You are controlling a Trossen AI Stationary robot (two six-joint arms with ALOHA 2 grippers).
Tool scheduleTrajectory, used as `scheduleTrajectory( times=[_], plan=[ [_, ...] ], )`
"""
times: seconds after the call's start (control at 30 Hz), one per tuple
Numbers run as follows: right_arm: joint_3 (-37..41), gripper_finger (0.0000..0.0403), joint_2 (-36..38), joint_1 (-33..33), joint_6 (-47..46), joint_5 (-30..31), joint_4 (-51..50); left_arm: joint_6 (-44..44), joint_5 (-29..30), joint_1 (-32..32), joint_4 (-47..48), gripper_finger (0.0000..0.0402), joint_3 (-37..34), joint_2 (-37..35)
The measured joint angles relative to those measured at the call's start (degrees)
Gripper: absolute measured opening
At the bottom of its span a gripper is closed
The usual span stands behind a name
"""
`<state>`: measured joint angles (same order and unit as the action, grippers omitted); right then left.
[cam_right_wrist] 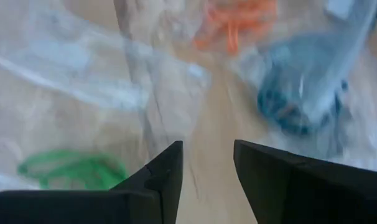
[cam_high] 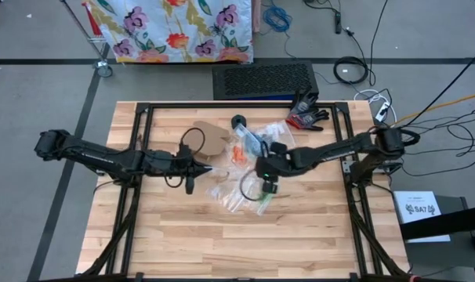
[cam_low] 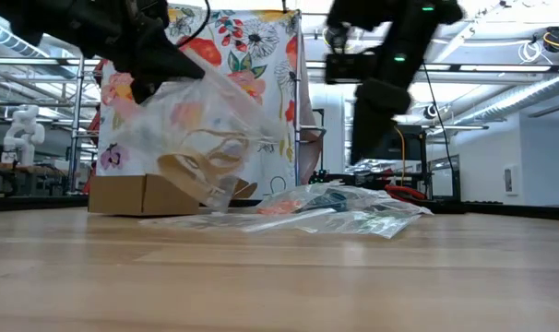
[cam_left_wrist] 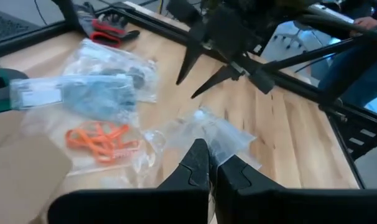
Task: Sort rubber bands
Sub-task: Close the transparent zip bag, then return to Home Position
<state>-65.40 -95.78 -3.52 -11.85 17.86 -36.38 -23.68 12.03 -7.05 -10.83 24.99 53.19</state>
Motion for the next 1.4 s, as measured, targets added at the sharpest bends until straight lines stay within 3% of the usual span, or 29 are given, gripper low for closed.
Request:
scheduleTrajectory(
  times=[0.2, 0.43, 0.53, 0.67, 1.03, 1.3, 1.4],
  plan=[
    [13.27, 0.0125, 9.68, -3.96, -9.13, 3.39, 6.46, 1.94, -2.13, 3.08, -1.35, 0.0, 4.05, 7.71],
    [23.7, 0.0121, 18.63, -7.19, -17.75, 3.24, 15.05, 6.26, -13.53, 11.05, -7.55, 0.0, 12.07, 17.79],
    [24.52, 0.0121, 19.97, -7.62, -18.77, 3.27, 15.54, 6.33, -17.76, 14.09, -10.16, 0.0, 15.29, 22.3],
    [24.56, 0.0121, 20.1, -7.85, -18.11, 3.31, 15.64, 6.33, -17.96, 17.22, -14.48, 0.0007, 18.03, 26.86],
    [24.56, 0.0121, 20.05, -7.85, -16.81, 3.16, 16.07, 7.57, -17.77, 22.88, -14.09, 0.0139, 19.79, 31.55],
    [24.58, 0.0121, 20.05, -7.85, -17.83, 2.23, 16.52, 1.58, -18.17, 21.81, -11.98, 0.0151, 19.79, 31.58],
    [24.58, 0.0121, 20.05, -7.83, -17.65, -0.87, 16.48, 0.44, -22.37, 21.44, -8.39, 0.0151, 19.78, 31.2]
  ],
)
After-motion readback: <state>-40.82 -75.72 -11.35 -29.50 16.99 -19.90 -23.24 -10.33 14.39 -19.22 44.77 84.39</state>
